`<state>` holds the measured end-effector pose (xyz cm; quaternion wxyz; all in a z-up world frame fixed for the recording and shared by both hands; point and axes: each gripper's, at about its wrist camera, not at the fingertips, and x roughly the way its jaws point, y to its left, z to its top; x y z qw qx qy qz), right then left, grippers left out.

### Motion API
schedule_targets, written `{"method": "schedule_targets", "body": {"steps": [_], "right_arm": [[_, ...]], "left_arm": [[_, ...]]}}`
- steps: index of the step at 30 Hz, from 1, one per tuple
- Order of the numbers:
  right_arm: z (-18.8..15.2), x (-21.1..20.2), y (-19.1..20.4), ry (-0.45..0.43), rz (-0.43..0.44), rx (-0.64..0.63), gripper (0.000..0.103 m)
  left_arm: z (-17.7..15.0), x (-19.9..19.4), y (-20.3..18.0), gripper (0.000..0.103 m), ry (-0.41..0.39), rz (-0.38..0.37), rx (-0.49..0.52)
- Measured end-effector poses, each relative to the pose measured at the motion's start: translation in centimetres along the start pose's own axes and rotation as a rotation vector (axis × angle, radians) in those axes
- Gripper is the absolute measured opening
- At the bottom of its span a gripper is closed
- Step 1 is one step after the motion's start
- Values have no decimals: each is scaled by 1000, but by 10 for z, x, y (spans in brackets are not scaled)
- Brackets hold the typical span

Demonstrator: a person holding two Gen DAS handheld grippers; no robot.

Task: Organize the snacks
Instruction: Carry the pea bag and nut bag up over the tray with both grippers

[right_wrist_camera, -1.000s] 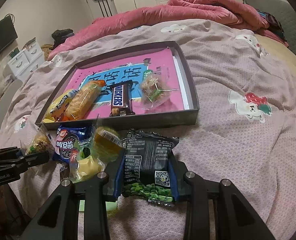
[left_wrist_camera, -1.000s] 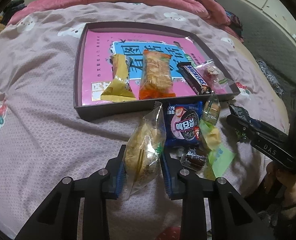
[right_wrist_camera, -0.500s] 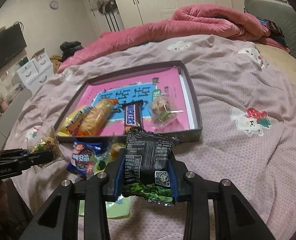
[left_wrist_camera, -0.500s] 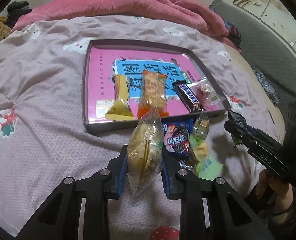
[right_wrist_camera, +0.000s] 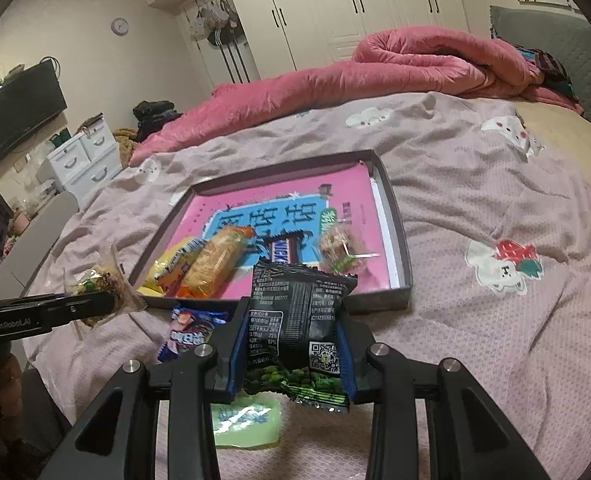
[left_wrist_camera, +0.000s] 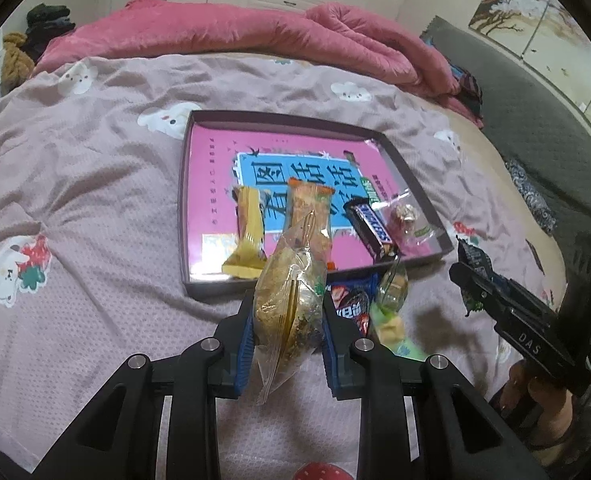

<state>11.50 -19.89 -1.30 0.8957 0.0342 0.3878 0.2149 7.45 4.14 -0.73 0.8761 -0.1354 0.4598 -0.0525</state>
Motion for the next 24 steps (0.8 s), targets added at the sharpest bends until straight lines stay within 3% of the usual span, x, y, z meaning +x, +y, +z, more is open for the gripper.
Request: {"method": "schedule_targets", "body": {"steps": [24], "right_arm": [[21, 6, 2, -45, 7, -27, 37]], "left_arm": [[26, 9, -7, 29, -39, 22, 0]]}}
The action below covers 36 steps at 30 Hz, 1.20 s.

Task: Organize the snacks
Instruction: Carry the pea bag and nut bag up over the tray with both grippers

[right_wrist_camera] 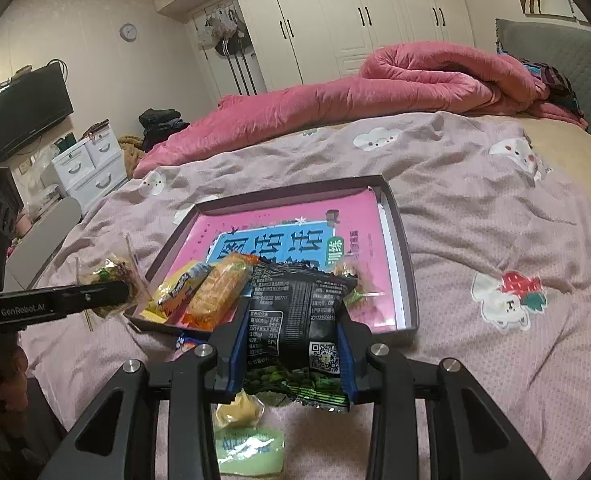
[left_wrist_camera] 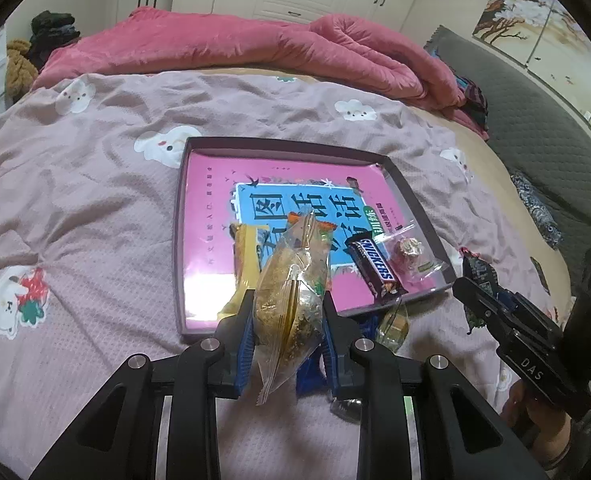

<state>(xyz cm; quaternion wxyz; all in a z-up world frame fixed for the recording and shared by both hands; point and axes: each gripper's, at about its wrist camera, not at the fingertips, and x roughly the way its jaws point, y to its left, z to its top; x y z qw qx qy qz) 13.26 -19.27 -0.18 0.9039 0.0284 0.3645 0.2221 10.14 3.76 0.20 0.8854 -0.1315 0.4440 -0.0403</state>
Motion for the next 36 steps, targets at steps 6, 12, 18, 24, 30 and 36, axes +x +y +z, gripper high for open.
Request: {"method": "schedule_targets", "body": {"steps": [6, 12, 18, 24, 30, 36], "right_arm": [[10, 5, 2, -16, 2, 4, 37], [16, 12, 8, -21, 14, -19, 37], [18, 23, 9, -15, 30, -19, 37], [23, 31, 6, -17, 42, -6, 37], [25, 38, 4, -17, 49, -6, 37], [30, 45, 3, -18, 55, -4, 37]], "left_arm": [[6, 7, -7, 29, -7, -4, 14], [13, 15, -9, 29, -5, -2, 10], [19, 23, -11, 29, -3, 11, 16], [23, 34, -9, 29, 11, 28, 10], [27, 44, -5, 29, 21, 43, -5], [32, 53, -2, 29, 29, 53, -19]]}}
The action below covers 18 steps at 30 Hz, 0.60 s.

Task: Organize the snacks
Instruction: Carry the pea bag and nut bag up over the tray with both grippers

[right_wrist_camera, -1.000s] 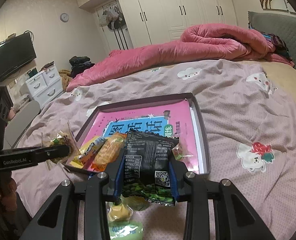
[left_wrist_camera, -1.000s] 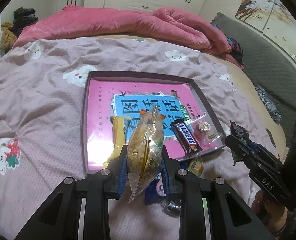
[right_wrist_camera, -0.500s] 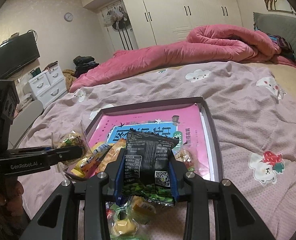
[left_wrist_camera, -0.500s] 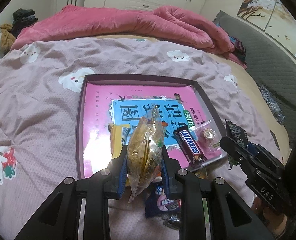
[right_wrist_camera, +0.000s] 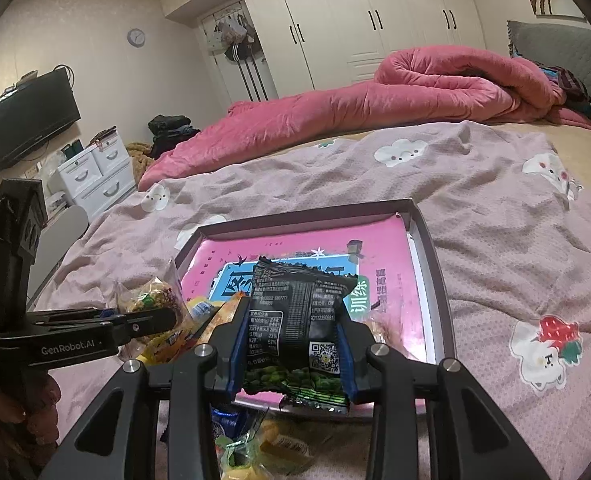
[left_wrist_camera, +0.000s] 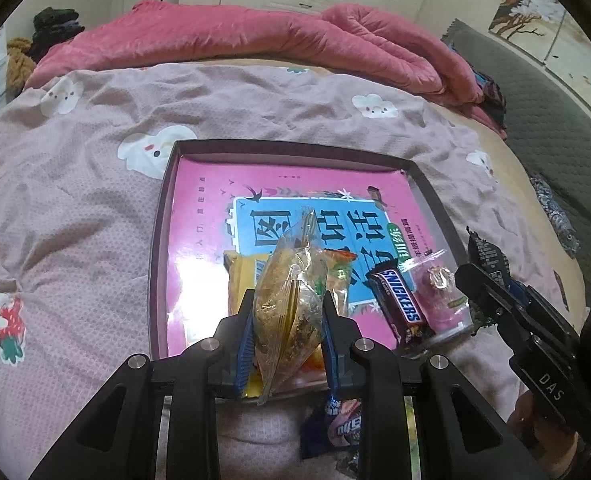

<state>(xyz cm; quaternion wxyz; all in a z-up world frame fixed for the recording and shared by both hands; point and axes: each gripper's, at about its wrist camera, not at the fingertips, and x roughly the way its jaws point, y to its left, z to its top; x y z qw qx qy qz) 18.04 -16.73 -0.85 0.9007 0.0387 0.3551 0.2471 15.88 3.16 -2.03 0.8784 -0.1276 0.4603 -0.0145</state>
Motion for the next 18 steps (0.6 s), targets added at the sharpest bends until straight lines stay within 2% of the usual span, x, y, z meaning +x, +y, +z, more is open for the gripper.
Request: {"method": "schedule_targets", "body": {"steps": [14, 18], "right_arm": [[5, 26, -2, 32, 14, 33, 37], [4, 33, 3, 39, 1, -1, 37]], "left_arm": [[1, 22, 5, 29, 22, 27, -20], [2, 24, 5, 29, 23, 32, -18]]}}
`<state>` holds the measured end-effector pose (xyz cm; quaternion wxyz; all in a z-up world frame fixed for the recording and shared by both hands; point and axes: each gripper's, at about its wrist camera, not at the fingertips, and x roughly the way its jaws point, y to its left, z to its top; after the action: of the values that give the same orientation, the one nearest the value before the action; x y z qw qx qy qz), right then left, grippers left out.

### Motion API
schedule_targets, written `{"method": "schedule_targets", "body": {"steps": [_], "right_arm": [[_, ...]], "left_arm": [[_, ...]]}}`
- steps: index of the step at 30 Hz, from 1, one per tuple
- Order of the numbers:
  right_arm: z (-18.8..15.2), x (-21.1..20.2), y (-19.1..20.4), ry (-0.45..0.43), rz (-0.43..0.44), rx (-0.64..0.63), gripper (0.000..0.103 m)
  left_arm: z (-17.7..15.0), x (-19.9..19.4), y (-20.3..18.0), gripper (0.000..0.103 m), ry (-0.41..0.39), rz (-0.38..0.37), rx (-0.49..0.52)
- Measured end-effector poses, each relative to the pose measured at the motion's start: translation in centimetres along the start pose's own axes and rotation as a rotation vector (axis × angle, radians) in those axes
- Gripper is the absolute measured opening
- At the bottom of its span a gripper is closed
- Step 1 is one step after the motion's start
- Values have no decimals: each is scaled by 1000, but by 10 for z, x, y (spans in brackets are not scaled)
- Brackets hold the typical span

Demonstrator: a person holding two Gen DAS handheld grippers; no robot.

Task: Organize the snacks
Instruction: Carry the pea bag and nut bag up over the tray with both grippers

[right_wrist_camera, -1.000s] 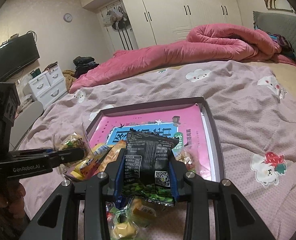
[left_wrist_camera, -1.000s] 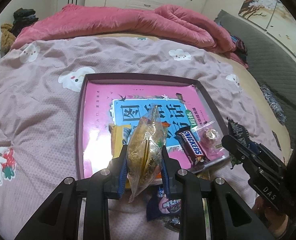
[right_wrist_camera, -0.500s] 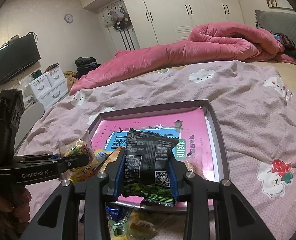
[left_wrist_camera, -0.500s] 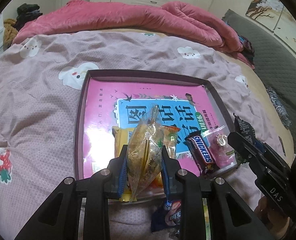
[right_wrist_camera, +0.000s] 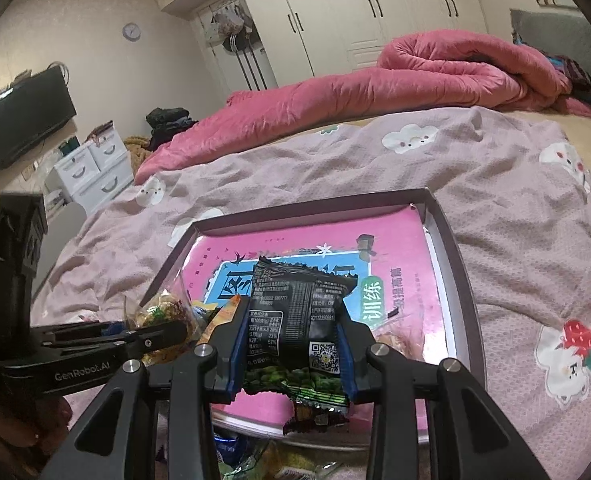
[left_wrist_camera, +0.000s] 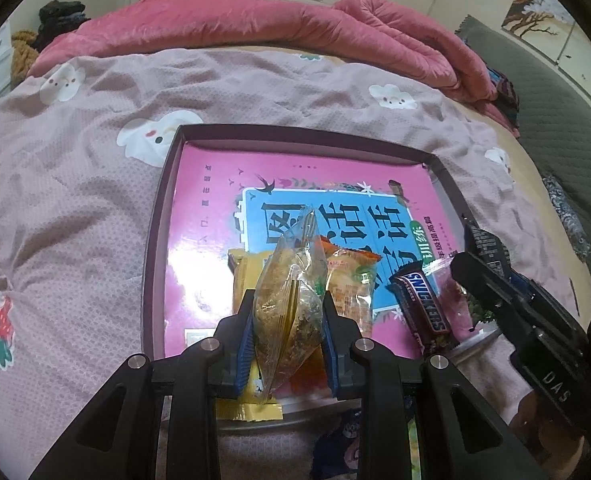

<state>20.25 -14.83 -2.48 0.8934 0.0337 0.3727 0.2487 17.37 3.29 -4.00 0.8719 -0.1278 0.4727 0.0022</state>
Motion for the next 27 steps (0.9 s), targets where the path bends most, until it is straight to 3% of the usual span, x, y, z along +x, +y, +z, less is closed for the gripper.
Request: {"method": "schedule_targets", "body": {"steps": [12, 27], "right_arm": [[-6, 11, -12, 32, -6, 26, 37], [-15, 21, -19, 69, -42, 42, 37]], "left_arm": [[2, 8, -10, 30, -6, 30, 26], [2, 14, -16, 30, 5, -8, 18]]}}
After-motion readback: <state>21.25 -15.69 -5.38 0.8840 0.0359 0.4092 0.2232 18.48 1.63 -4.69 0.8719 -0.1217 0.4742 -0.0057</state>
